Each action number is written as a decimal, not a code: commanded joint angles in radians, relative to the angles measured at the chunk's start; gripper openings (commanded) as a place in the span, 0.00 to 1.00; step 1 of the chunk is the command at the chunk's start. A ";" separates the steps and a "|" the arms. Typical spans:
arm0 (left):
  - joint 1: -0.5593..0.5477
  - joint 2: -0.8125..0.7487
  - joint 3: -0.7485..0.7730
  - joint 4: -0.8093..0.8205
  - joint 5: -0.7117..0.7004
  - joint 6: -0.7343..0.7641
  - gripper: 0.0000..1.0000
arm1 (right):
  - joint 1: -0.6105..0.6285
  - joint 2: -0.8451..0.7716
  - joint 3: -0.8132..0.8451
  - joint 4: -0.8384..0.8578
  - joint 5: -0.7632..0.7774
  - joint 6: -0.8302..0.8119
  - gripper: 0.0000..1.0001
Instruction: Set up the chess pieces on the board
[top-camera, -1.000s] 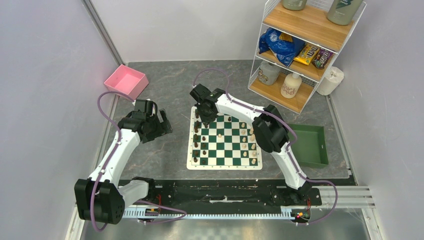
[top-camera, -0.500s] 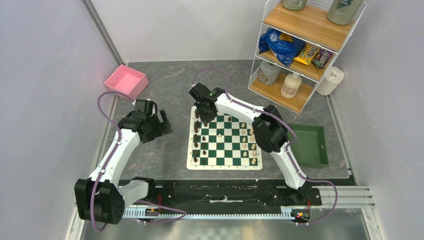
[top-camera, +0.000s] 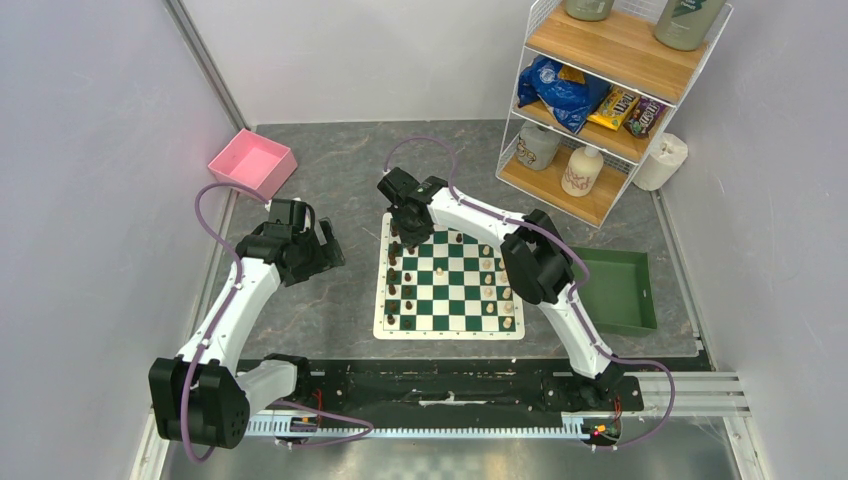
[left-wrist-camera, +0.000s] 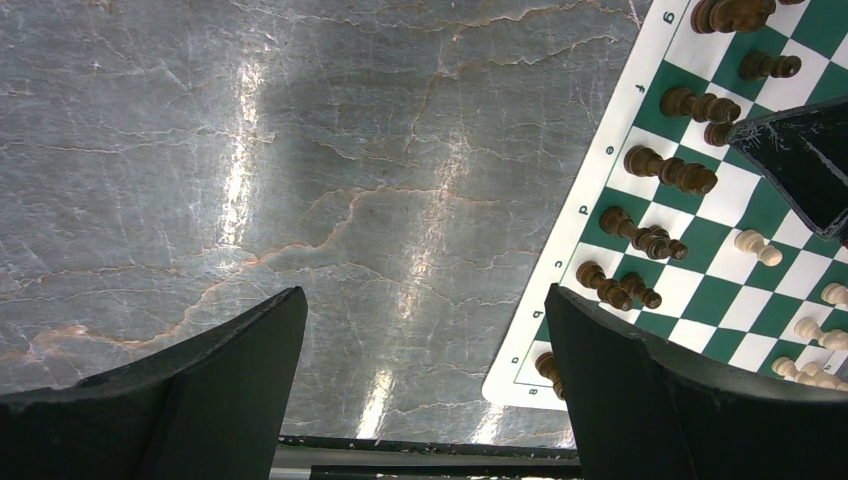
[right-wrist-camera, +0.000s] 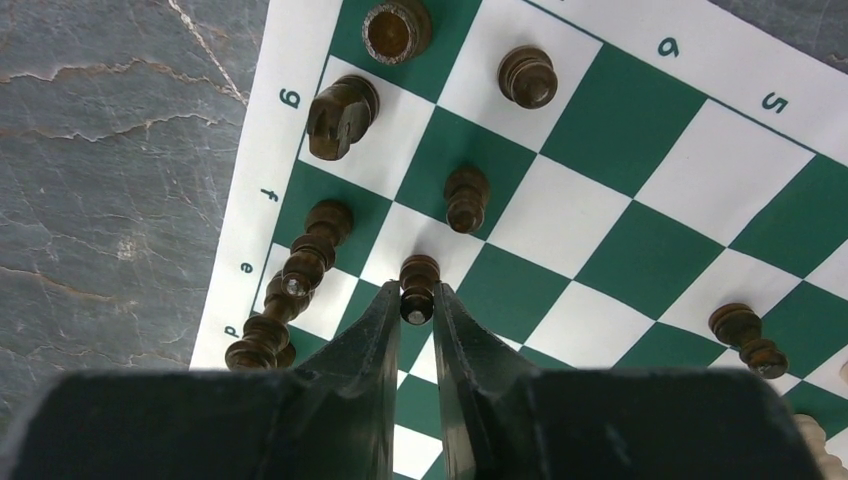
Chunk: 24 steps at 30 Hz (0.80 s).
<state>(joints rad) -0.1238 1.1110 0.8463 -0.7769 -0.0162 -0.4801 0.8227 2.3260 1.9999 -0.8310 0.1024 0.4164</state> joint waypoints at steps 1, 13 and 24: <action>0.004 -0.003 0.037 0.002 0.013 0.017 0.96 | 0.004 0.019 0.035 -0.001 0.001 -0.012 0.26; 0.004 -0.003 0.038 0.002 0.013 0.018 0.96 | 0.003 -0.037 0.042 0.000 -0.017 -0.012 0.43; 0.004 -0.003 0.037 0.003 0.013 0.017 0.96 | 0.004 -0.186 -0.062 0.013 0.020 -0.006 0.57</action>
<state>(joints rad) -0.1238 1.1110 0.8463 -0.7769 -0.0162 -0.4801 0.8227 2.2623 1.9743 -0.8318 0.0902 0.4145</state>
